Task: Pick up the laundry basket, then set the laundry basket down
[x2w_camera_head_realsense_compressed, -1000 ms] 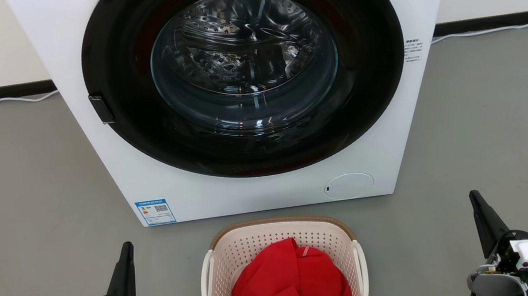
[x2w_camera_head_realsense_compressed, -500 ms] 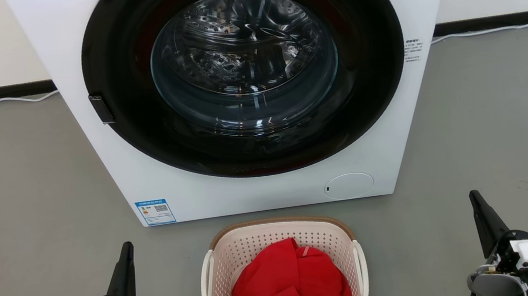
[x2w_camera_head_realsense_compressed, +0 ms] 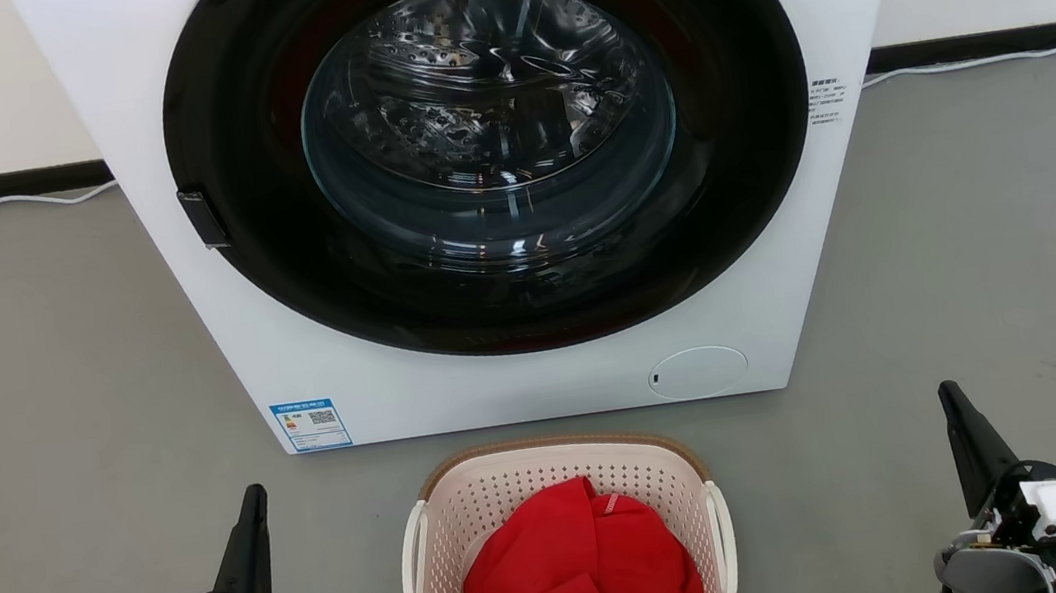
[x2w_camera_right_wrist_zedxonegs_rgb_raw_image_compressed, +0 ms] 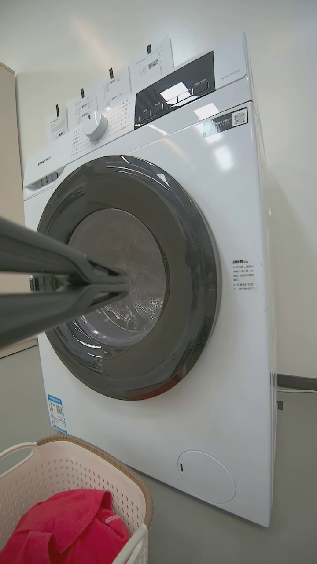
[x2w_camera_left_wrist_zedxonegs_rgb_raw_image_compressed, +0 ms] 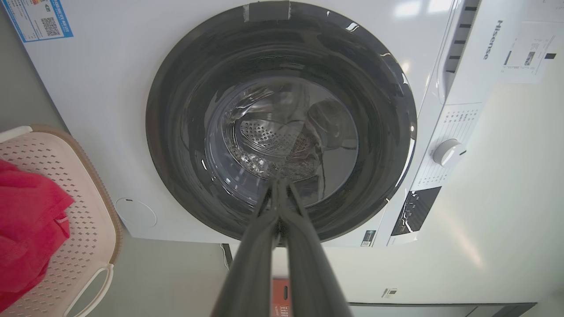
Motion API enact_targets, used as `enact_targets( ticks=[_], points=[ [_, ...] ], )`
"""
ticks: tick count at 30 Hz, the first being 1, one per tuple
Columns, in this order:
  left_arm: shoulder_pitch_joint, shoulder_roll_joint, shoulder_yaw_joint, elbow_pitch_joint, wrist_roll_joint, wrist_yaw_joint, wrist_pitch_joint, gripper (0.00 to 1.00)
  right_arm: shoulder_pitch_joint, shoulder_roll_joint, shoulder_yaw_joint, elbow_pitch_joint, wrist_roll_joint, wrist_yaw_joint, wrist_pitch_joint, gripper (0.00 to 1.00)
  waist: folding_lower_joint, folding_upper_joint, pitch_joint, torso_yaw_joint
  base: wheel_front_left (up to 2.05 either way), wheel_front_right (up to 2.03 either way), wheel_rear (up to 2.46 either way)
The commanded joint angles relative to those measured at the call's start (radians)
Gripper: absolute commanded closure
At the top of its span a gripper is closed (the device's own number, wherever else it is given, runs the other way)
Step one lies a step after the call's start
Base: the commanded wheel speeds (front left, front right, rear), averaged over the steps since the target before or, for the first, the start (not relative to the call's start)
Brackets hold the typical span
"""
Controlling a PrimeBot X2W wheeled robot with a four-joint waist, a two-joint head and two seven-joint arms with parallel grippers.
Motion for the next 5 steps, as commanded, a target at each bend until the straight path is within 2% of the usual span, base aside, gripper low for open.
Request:
enact_targets(
  ticks=[1,5],
  points=[
    [-0.055,0.014,0.031,-0.029,-0.006,-0.007,0.006,1.00,-0.041,-0.013,0.019,-0.031,0.006,0.007,0.010,1.00,0.0000,0.0000,0.000,0.000,0.00,0.00,0.00],
    [-0.055,0.014,0.031,-0.029,-0.006,-0.007,0.006,1.00,-0.041,-0.013,0.019,-0.031,0.006,0.007,0.010,1.00,0.0000,0.0000,0.000,0.000,0.00,0.00,0.00]
  ],
)
